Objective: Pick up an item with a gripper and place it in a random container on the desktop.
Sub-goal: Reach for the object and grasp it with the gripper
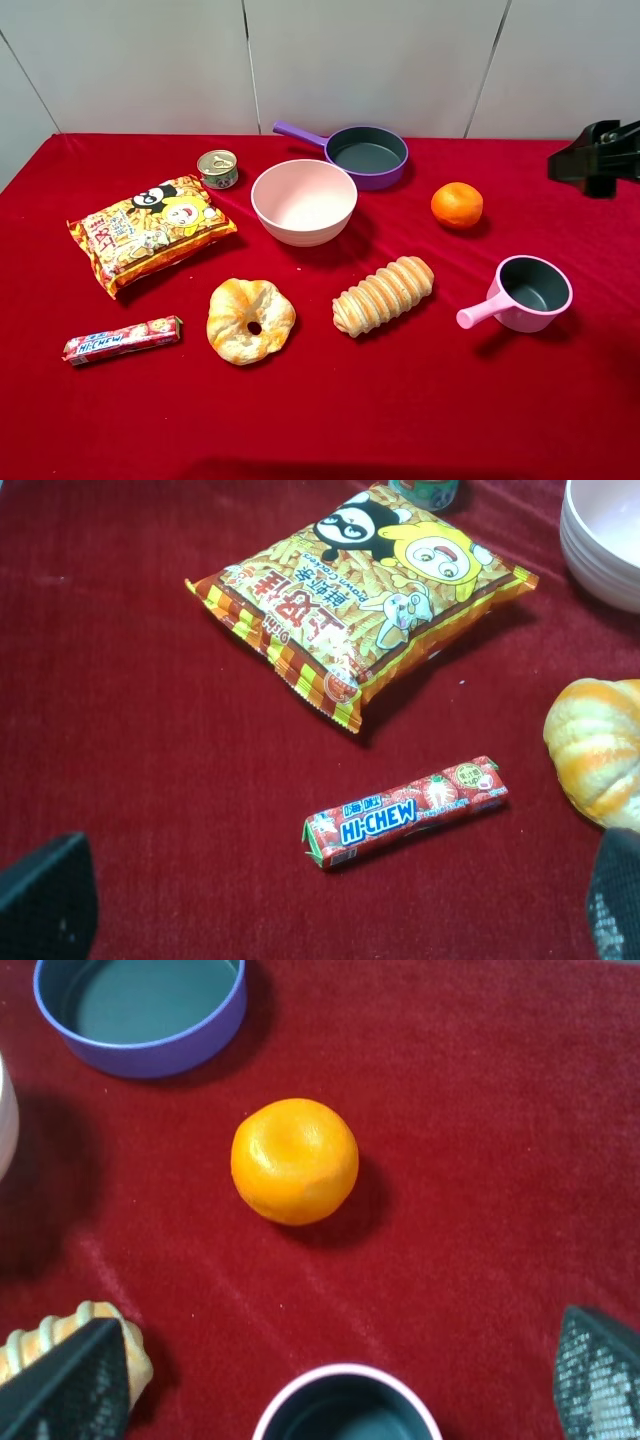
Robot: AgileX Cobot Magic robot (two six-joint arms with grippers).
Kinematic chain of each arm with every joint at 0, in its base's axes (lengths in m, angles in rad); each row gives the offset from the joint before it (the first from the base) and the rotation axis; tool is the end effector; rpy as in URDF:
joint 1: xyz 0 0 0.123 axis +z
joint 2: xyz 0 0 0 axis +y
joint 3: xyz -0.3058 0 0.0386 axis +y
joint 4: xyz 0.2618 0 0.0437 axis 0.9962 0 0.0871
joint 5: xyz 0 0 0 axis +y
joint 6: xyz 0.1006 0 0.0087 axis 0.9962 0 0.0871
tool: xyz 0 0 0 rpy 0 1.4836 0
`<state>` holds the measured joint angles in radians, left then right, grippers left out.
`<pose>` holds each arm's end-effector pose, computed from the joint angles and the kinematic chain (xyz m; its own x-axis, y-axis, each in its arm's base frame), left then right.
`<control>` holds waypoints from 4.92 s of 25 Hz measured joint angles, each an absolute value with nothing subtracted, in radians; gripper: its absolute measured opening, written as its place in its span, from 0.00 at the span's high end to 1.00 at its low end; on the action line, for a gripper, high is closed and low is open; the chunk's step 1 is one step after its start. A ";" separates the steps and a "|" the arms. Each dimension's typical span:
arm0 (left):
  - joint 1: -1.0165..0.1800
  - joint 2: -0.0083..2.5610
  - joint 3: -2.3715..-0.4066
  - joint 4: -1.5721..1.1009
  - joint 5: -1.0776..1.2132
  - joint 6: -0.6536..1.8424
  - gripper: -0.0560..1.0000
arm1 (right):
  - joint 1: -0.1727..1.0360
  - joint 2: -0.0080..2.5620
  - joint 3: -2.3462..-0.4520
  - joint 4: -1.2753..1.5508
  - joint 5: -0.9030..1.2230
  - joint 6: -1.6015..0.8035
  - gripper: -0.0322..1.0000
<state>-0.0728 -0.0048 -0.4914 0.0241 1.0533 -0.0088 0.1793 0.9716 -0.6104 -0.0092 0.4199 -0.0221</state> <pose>-0.0064 0.0026 0.2774 -0.4513 0.0360 -0.8916 0.0555 0.9984 0.0123 0.1942 0.0348 0.2810 -0.6236 -0.1440 -0.7683 -0.1946 0.9805 -0.0258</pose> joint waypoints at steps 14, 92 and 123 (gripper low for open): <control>-0.073 -0.005 -0.491 0.024 1.053 -0.009 0.02 | 0.219 1.119 -0.715 -0.008 0.402 -0.042 0.35; -0.073 -0.005 -0.491 0.024 1.053 -0.010 0.02 | 0.249 1.961 -1.000 -0.015 0.149 -0.097 0.35; -0.073 -0.005 -0.491 0.024 1.053 -0.009 0.02 | 0.249 1.963 -1.000 -0.028 0.147 -0.097 0.45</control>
